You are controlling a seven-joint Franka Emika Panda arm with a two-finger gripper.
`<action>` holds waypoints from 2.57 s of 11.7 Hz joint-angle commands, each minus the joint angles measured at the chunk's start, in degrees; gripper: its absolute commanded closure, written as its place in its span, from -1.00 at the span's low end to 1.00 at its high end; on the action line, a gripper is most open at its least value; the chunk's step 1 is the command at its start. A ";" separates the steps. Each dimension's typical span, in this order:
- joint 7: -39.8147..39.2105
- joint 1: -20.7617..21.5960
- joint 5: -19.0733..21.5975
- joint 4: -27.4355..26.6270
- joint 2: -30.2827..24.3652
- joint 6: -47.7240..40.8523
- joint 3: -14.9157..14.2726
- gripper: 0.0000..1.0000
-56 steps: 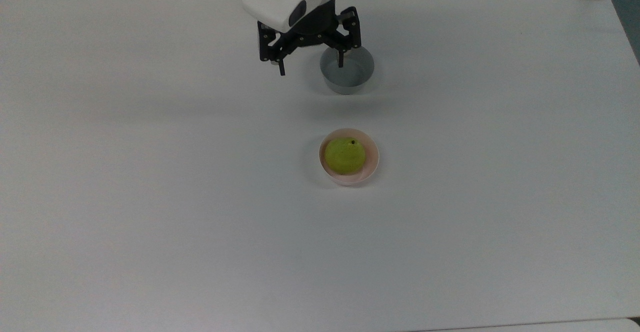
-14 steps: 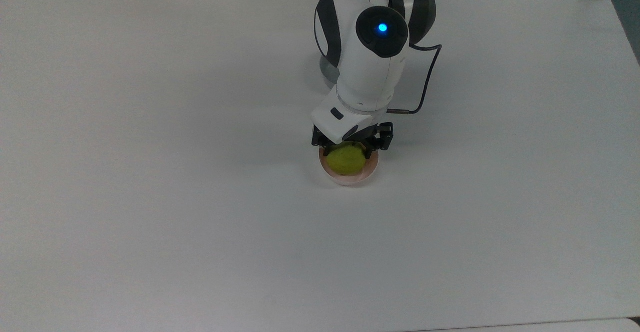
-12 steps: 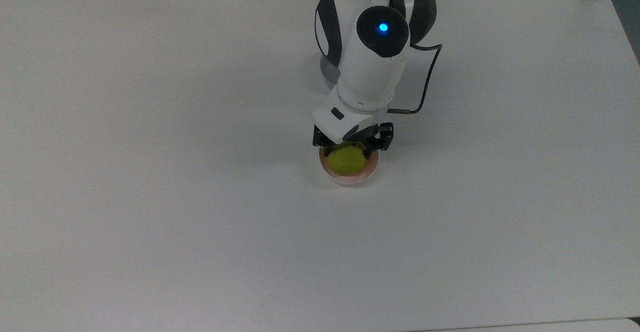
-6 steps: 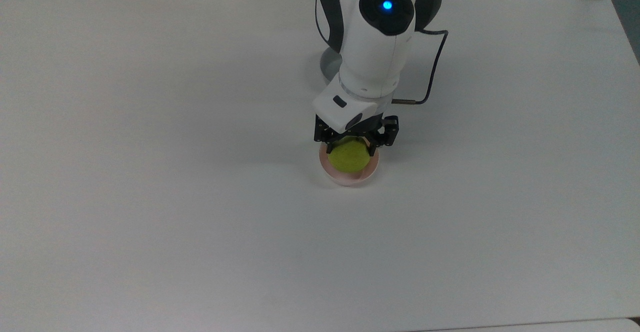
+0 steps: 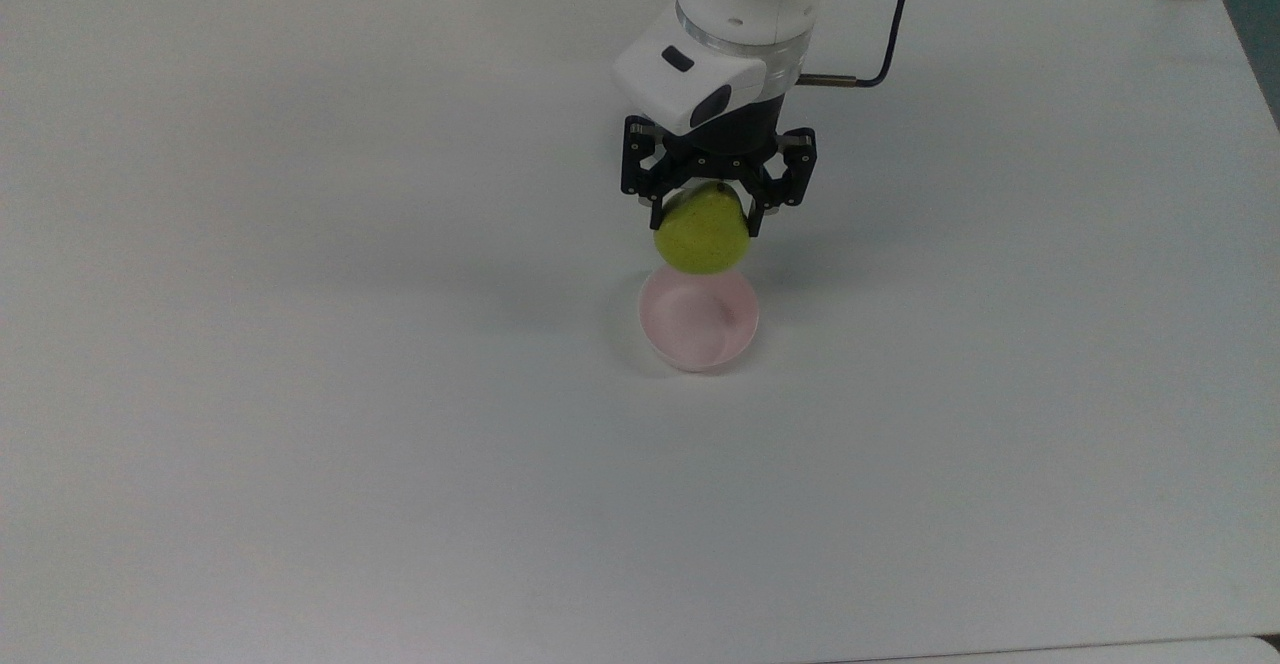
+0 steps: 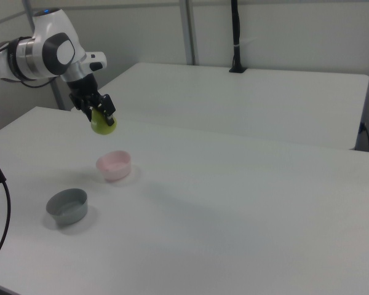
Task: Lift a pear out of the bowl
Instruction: 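Lift the pear out of the bowl and carry it beside the bowl, then lower the held pear onto the table and open the gripper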
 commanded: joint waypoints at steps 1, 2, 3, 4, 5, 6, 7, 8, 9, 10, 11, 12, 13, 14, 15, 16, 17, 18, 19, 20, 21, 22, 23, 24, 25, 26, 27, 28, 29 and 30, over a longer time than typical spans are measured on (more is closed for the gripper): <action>-3.30 -2.26 0.38 -0.58 -0.69 -1.73 -0.52 0.01; -5.06 -3.84 0.38 -0.49 -0.60 -1.73 -0.69 0.01; -7.42 -5.68 0.46 -0.49 -0.34 -1.65 -0.87 0.01; -10.15 -7.44 0.38 -0.49 -0.07 -1.47 -0.96 0.00; -13.22 -9.11 0.38 -0.58 0.19 -1.30 -0.96 -0.01; -16.47 -10.61 0.46 -0.58 0.28 -1.21 -0.96 -0.01; -19.02 -11.93 0.46 -0.58 0.98 -1.12 -0.96 -0.01; -20.88 -13.07 0.46 -0.58 1.77 -0.94 -0.87 -0.02; -21.94 -13.52 0.38 -0.58 3.17 -0.59 -0.96 -0.02; -22.04 -13.70 0.29 -0.75 4.22 1.06 -0.96 -0.02; -22.04 -14.31 0.20 -1.10 4.67 3.60 -0.96 -0.02; -21.78 -14.31 0.20 -1.37 5.72 4.59 -0.96 -0.02; -21.69 -14.31 0.11 -1.46 6.95 4.68 -0.96 -0.02; -21.60 -14.31 -0.23 -1.46 8.27 4.86 -0.96 -0.02; -21.60 -14.40 -0.41 -1.37 9.67 5.64 -0.96 -0.02; -21.51 -14.40 -0.24 -1.63 10.47 8.70 -0.96 -0.02; -21.51 -14.49 -0.15 -2.24 11.00 10.55 -0.96 -0.02; -21.51 -15.18 -0.06 -2.07 11.96 11.44 -0.96 -0.02; -21.51 -15.54 0.02 -2.07 12.49 12.23 -0.96 -0.02; -21.60 -15.63 -0.06 -2.07 12.67 12.76 -0.96 -0.12; -21.60 -15.63 -0.32 -1.98 13.11 12.77 -0.96 -0.17; -21.51 -15.63 -0.50 -1.98 13.20 12.77 -0.96 -0.24; -21.51 -15.54 -0.50 -2.07 13.20 12.77 -0.96 -0.45; -21.51 -15.54 -0.59 -2.16 13.20 12.77 -0.96 -0.65; -21.42 -15.46 -0.59 -2.16 13.20 12.68 -0.96 -0.77; -21.34 -15.45 -0.59 -2.16 13.11 12.51 -0.96 -0.96; -21.25 -15.45 -0.50 -2.07 12.94 12.33 -0.96 -1.00; -21.25 -15.45 -0.59 -1.90 12.68 11.98 -0.96 -1.00; -21.33 -15.45 -0.59 -1.90 11.54 11.72 -0.96 -1.00; -21.34 -15.19 -0.68 -1.63 10.14 9.10 -1.04 -1.00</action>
